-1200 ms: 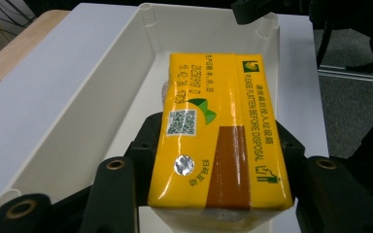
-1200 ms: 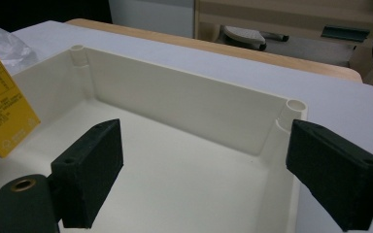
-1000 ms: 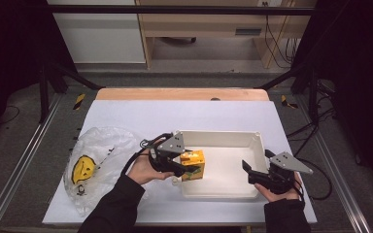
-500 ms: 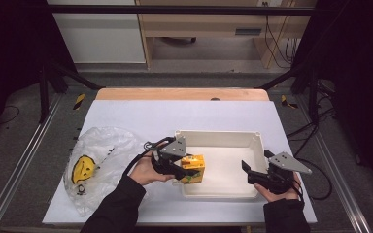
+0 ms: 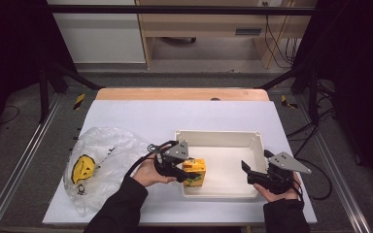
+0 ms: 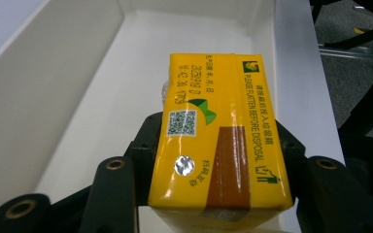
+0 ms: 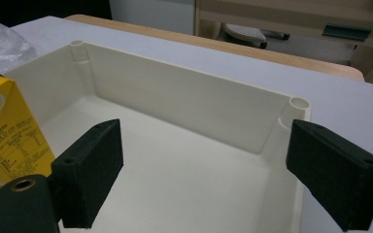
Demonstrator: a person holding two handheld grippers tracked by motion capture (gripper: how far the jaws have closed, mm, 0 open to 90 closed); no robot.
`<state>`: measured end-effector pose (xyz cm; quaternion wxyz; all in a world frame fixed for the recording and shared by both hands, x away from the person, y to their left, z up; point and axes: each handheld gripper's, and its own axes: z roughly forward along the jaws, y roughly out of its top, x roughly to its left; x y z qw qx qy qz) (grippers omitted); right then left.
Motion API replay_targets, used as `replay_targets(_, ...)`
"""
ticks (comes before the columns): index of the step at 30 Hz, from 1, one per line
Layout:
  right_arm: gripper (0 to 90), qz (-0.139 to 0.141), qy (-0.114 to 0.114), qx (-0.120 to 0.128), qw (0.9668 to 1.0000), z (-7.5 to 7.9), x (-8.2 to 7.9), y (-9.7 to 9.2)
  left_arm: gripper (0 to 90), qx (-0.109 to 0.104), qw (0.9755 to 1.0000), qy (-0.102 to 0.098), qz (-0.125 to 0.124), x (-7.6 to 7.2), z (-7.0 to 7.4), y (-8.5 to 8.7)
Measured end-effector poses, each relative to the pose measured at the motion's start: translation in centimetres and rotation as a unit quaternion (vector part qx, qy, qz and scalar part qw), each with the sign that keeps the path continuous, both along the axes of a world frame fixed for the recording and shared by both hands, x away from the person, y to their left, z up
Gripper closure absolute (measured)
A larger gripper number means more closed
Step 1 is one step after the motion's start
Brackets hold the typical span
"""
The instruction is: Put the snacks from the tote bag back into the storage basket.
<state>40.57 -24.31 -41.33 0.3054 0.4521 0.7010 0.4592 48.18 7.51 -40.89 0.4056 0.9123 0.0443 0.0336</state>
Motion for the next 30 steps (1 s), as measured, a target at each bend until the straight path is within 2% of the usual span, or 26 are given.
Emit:
replay_targets(2,13.6,0.0,0.0,0.0,1.0,0.0,0.0,0.0,50.4,0.007,1.0,-0.002,0.001,0.0,-0.4,-0.1)
replay_targets(6,13.6,-0.001,0.002,0.001,1.0,-0.1,0.0,0.0,50.2,0.0,1.0,-0.001,0.0,0.0,-0.5,0.0)
replay_targets(9,13.5,-0.001,0.003,-0.001,1.0,-0.1,0.1,0.0,49.8,0.006,1.0,-0.006,0.0,-0.3,-0.6,-0.1)
replay_targets(11,13.5,-0.001,0.003,-0.002,1.0,-0.1,0.1,0.0,49.2,0.008,1.0,-0.003,0.002,-0.2,-0.6,0.0)
replay_targets(13,13.5,0.0,0.003,-0.003,1.0,-0.1,0.1,0.1,46.7,0.0,1.0,0.005,0.007,-0.2,-0.4,0.1)
replay_targets(16,13.5,-0.001,0.004,-0.003,1.0,-0.2,0.1,0.0,37.6,-0.01,0.9998,0.008,0.015,-0.2,-0.2,0.2)
replay_targets(18,13.5,-0.001,0.004,-0.003,1.0,-0.2,0.1,0.0,34.1,-0.01,0.9996,-0.006,0.027,-0.6,0.4,0.3)
replay_targets(20,13.5,-0.003,0.004,-0.002,1.0,-0.2,0.1,-0.1,30.3,-0.013,0.9994,-0.008,0.031,-0.8,0.6,0.4)
replay_targets(22,13.5,-0.004,0.004,-0.001,1.0,-0.2,0.1,-0.1,28.6,-0.034,0.9977,-0.016,0.057,-1.3,1.6,1.1)
replay_targets(23,13.5,-0.004,0.004,-0.001,1.0,-0.2,0.1,-0.1,28.6,-0.034,0.9977,-0.016,0.057,-1.3,1.6,1.1)
replay_targets(24,13.5,-0.004,0.005,-0.003,1.0,-0.3,0.1,-0.1,27.8,-0.052,0.9951,-0.021,0.081,-1.7,2.3,1.8)
replay_targets(25,13.5,-0.004,0.005,-0.003,1.0,-0.3,0.1,-0.1,26.7,-0.052,0.9951,-0.021,0.081,-1.7,2.3,1.8)
replay_targets(26,13.5,-0.005,0.005,-0.003,1.0,-0.3,0.1,-0.1,26.9,-0.063,0.9937,-0.023,0.09,-1.9,2.7,2.2)
replay_targets(27,13.5,-0.005,0.005,-0.003,1.0,-0.3,0.1,-0.2,27.1,-0.087,0.9892,-0.028,0.114,-2.4,3.3,3.1)
replay_targets(30,13.4,-0.008,0.006,-0.002,1.0,-0.2,0.1,-0.2,28.1,-0.107,0.9826,-0.028,0.149,-3.1,4.0,4.6)
